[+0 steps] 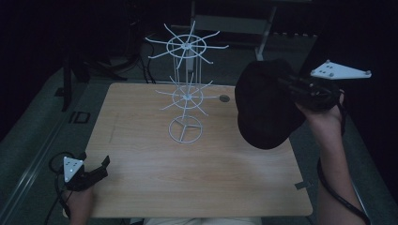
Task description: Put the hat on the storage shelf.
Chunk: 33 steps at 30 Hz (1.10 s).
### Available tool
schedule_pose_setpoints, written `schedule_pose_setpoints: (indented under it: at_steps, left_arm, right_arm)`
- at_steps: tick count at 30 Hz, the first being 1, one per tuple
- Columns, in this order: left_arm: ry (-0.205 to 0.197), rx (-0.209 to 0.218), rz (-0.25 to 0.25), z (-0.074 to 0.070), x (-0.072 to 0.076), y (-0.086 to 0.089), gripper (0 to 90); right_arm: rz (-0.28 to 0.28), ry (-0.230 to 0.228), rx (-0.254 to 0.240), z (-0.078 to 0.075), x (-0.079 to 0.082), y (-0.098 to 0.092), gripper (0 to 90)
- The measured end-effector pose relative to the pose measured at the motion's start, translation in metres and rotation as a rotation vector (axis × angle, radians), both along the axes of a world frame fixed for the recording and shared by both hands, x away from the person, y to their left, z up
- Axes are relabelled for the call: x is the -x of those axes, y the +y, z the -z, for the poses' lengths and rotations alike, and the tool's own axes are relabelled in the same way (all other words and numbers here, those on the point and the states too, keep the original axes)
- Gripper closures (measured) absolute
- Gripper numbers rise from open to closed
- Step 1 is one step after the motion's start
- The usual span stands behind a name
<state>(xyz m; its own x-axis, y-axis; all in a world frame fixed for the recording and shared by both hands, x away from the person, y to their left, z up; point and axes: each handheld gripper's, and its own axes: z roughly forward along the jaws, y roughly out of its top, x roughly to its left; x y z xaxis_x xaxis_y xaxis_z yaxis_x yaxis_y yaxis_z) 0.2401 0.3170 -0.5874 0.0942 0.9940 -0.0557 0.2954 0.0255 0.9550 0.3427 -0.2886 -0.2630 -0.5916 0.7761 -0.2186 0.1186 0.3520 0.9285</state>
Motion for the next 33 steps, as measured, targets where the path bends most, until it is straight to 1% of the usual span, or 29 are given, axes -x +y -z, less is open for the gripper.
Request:
schedule_pose_setpoints:
  at_steps: [4,6,7,8,12,13,14,15,18,19,20,21,24,26,27,30,31,32,33]
  left_arm:
    - [-0.001,-0.001,0.000,0.000,0.000,0.000,11.9]
    - [0.002,-0.002,-0.001,0.000,0.000,0.000,12.1]
    - [0.002,-0.002,-0.001,0.000,0.000,0.000,12.1]
    - [-0.001,-0.004,-0.001,0.000,0.000,0.000,12.1]
    - [0.001,-0.005,0.001,0.000,0.000,0.000,12.1]
    - [0.001,-0.005,0.001,0.000,0.000,0.000,12.1]
    - [0.001,-0.005,0.001,0.000,0.000,0.000,12.1]
    - [0.002,-0.005,0.001,0.000,0.000,0.000,12.1]
    - [0.001,-0.007,0.003,0.000,0.000,0.000,12.1]
    - [0.001,-0.007,0.003,0.000,0.000,0.000,12.1]
    - [0.000,-0.007,0.001,0.000,0.000,-0.001,12.1]
    - [0.002,-0.007,0.002,0.000,0.000,0.000,12.1]
    - [0.003,-0.009,0.002,0.000,0.000,-0.001,12.1]
    - [0.004,-0.011,0.001,0.000,0.000,-0.001,12.1]
    - [0.003,-0.010,0.002,0.000,0.000,-0.001,12.1]
    - [0.003,-0.009,0.003,0.000,0.000,-0.001,12.1]
    - [0.003,-0.009,0.003,0.000,0.000,-0.001,12.1]
    - [0.003,-0.010,0.002,0.000,0.000,-0.001,12.1]
    - [0.004,-0.010,0.003,0.000,0.000,-0.001,12.1]
  right_arm:
    - [-0.020,-0.056,-0.003,-0.021,0.009,0.005,73.5]
    - [-0.039,-0.085,-0.003,-0.031,0.013,0.008,73.5]
    - [-0.039,-0.085,-0.003,-0.031,0.013,0.008,73.5]
    - [-0.047,-0.107,-0.003,-0.042,0.017,0.010,73.5]
    - [-0.086,-0.157,-0.009,-0.065,0.025,0.016,73.5]
    - [-0.086,-0.157,-0.009,-0.065,0.025,0.016,73.5]
    - [-0.096,-0.171,-0.005,-0.070,0.027,0.019,73.5]
    - [-0.121,-0.187,-0.001,-0.080,0.030,0.024,73.5]
    - [-0.140,-0.213,0.008,-0.090,0.036,0.034,73.5]
    - [-0.140,-0.213,0.008,-0.090,0.036,0.034,73.5]
    - [-0.151,-0.220,0.011,-0.093,0.038,0.038,73.5]
    - [-0.171,-0.235,0.017,-0.096,0.042,0.044,73.5]
    - [-0.217,-0.251,0.018,-0.101,0.048,0.055,73.4]
    - [-0.227,-0.253,0.018,-0.101,0.049,0.058,73.4]
    - [-0.264,-0.246,0.013,-0.102,0.051,0.067,73.4]
    - [-0.310,-0.240,0.009,-0.101,0.052,0.079,73.4]
    - [-0.310,-0.240,0.009,-0.101,0.052,0.079,73.4]
    - [-0.326,-0.235,0.007,-0.099,0.052,0.082,73.4]
    - [-0.352,-0.220,0.008,-0.095,0.051,0.089,73.4]
